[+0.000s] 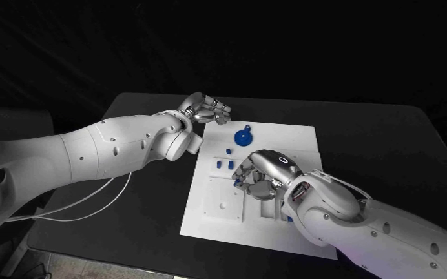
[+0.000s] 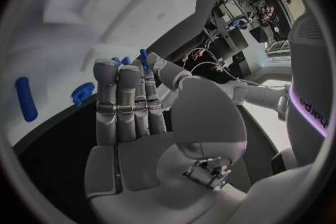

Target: Assemble the parts on the task board

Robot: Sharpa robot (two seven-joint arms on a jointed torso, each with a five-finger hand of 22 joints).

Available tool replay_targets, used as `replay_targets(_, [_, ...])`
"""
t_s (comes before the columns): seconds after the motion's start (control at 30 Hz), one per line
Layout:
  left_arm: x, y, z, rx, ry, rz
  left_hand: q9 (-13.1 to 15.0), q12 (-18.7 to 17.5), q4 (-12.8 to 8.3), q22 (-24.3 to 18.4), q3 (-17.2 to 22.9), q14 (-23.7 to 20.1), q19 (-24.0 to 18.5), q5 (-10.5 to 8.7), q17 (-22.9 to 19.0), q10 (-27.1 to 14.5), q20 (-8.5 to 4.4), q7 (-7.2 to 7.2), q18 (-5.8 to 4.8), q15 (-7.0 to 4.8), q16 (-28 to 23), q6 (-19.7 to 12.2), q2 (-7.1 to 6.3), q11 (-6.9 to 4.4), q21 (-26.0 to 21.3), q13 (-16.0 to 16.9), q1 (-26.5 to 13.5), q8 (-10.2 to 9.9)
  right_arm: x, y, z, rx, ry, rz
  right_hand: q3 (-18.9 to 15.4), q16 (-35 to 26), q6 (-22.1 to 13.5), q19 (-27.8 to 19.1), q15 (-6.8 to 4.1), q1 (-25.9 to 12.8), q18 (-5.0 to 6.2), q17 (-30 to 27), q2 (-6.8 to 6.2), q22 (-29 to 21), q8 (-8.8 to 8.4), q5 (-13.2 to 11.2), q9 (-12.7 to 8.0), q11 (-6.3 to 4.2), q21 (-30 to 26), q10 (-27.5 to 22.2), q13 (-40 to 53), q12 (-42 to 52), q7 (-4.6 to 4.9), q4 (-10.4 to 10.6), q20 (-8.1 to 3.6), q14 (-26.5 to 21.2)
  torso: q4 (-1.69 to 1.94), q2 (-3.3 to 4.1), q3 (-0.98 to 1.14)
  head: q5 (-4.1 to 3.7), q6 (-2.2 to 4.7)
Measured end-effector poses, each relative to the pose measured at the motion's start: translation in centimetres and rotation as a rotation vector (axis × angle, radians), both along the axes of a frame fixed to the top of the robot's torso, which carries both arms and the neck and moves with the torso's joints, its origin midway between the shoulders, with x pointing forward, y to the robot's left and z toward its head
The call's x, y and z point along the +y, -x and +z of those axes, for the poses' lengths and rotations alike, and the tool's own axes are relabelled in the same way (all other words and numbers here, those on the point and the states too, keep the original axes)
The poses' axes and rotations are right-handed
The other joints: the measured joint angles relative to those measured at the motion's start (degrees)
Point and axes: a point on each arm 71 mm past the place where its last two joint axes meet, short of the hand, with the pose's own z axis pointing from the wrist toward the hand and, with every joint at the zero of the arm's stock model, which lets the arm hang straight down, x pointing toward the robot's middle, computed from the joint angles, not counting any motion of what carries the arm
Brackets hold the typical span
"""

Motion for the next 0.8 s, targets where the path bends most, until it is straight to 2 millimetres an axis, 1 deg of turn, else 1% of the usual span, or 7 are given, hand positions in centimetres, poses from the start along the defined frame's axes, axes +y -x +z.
replay_targets(0.23, [-0.4,0.1,0.0,0.001,0.007,-0.008,0.0,0.0,0.0,0.0,0.0,0.0,0.0,0.00,0.0,0.0,0.00,0.00,0.00,0.00,0.0,0.0,0.00,0.00,0.0,0.0,0.0,0.0,0.6,0.5,-1.1,-0.011,0.043,0.020,0.0,0.0,0.0,0.0,0.00,0.0,-0.01,0.0,-0.01,0.0,-0.02,0.0,0.0,0.00,0.0,0.0,0.0,0.0,0.04,0.0,0.00,0.0,-0.05,0.02,0.07,0.79,-0.70])
replay_targets(0.37, [-0.6,0.1,0.0,0.002,0.009,-0.011,0.0,0.0,0.0,-0.1,0.0,-0.2,0.0,0.00,-0.1,0.0,0.00,0.00,0.00,-0.21,0.0,0.0,0.00,0.00,0.0,0.0,0.0,0.0,0.8,0.7,-1.7,-0.018,0.065,0.028,-0.1,0.0,-0.1,0.0,0.01,0.0,-0.02,0.1,-0.01,0.0,-0.04,-0.1,0.0,0.00,0.0,0.0,0.0,0.0,0.05,-0.2,0.00,0.0,-0.05,0.02,0.10,1.11,-1.12])
replay_targets(0.5, [-0.7,0.1,0.0,0.002,0.011,-0.013,0.0,0.0,0.0,-0.1,0.0,-0.2,0.0,0.00,-0.1,0.0,0.00,0.00,0.00,-0.21,0.0,0.0,0.00,0.00,0.0,0.0,0.0,0.0,0.9,0.8,-2.1,-0.028,0.086,0.029,0.0,0.0,-0.1,0.0,0.01,0.0,-0.03,0.1,-0.01,0.0,-0.05,-0.2,0.0,0.00,0.0,0.0,0.0,0.0,0.06,-0.4,0.00,0.0,-0.05,0.02,0.10,1.22,-1.36])
replay_targets(0.63, [-0.8,0.2,0.0,0.002,0.012,-0.015,0.0,0.0,0.0,-0.1,0.0,-0.2,0.0,0.00,-0.1,0.0,0.00,0.00,0.00,-0.21,0.0,0.0,0.00,0.00,0.0,0.0,0.0,0.0,0.8,0.8,-2.3,-0.044,0.106,0.024,0.0,0.0,0.0,0.0,0.01,0.0,-0.03,0.1,-0.02,0.0,-0.13,-0.2,0.0,0.01,0.0,0.0,0.0,0.0,0.03,-0.4,0.00,0.0,-0.05,0.02,0.07,1.25,-1.43])
replay_targets(0.7, [-0.8,0.2,0.0,0.002,0.013,-0.016,0.0,0.0,0.0,-0.2,0.0,-0.4,0.0,0.00,-0.1,0.0,0.00,0.00,0.00,0.00,0.0,0.0,-0.01,0.00,0.0,0.0,0.0,0.0,0.8,0.7,-2.3,-0.051,0.111,0.022,0.1,0.0,0.1,0.0,0.01,0.0,-0.03,0.1,-0.02,0.0,-0.19,-0.2,-0.1,0.01,0.0,0.0,0.0,-0.1,-0.08,-0.4,0.00,0.0,-0.06,0.02,0.07,1.26,-1.46])
replay_targets(0.8, [-0.8,0.2,0.0,0.002,0.013,-0.016,0.0,0.0,0.0,-0.2,0.0,-0.4,0.0,0.00,0.0,0.0,0.00,0.00,0.00,0.01,0.0,0.0,-0.01,0.00,0.0,0.0,0.0,0.0,0.9,0.7,-2.3,-0.064,0.120,0.020,0.3,0.0,0.1,0.0,0.02,0.0,-0.04,0.1,-0.02,0.0,0.02,-0.2,-0.1,0.01,0.0,0.0,0.0,0.2,-0.10,-0.6,0.01,0.0,-0.09,0.02,0.07,1.28,-1.52])
